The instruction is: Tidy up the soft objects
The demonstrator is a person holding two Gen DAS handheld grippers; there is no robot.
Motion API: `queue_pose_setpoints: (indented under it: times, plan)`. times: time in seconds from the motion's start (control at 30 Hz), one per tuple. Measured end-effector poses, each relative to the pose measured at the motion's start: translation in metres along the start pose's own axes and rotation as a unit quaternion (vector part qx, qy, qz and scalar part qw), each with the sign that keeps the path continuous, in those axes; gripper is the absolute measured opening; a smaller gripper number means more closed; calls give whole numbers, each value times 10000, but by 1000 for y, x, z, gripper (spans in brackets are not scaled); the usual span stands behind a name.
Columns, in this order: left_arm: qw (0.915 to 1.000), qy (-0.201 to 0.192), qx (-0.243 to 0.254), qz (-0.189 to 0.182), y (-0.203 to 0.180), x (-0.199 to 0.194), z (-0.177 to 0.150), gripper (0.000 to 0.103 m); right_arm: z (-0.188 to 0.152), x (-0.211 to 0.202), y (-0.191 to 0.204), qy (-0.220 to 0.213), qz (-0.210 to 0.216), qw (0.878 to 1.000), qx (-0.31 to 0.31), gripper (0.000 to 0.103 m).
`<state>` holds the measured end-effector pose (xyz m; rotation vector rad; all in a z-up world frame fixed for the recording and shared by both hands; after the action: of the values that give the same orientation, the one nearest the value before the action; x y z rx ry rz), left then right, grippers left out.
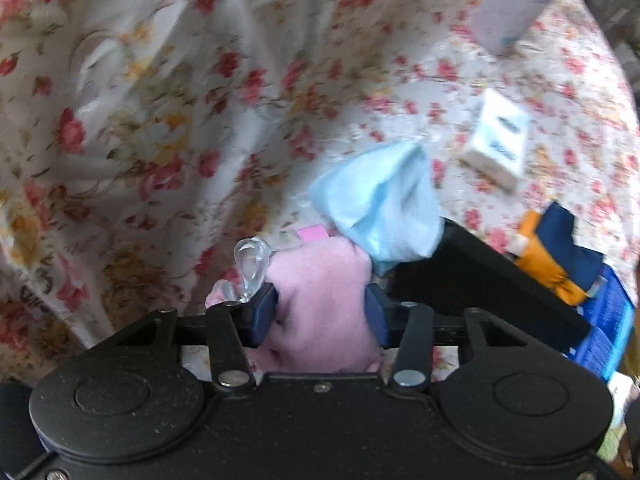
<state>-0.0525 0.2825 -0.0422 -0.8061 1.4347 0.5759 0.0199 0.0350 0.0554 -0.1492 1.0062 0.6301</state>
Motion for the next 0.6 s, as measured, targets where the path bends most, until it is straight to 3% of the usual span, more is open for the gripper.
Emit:
queue_pose_setpoints:
  times: [0.27,0.4,0.47,0.6]
  plan:
    - [9958,-435,637,-483,-26,-31,-10,36,3,11,1,193,-4,9996,216,72]
    - [9932,-545,586,-840,-24,-43,-4,36,7,15,3,320,34,9992,242,72]
    - [9921,-604,507,-973,-16,-53,-2,38,11,18,5,361,50,9990,242,72]
    - [9876,-1140,658,-855,-5,-73,11,54,18,26,12,450,131,9986,246,72]
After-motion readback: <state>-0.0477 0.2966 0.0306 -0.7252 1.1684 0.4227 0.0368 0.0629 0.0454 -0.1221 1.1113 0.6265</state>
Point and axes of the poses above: each gripper's, at about its wrist camera, not at the fingertips, and x roughly the way its jaws point, y to its left, z to its top, the point moved 2 cm from there along x, roughly the way its jaws point, and after that the axes turned 11 degrees about y, right-handed, at the moved point
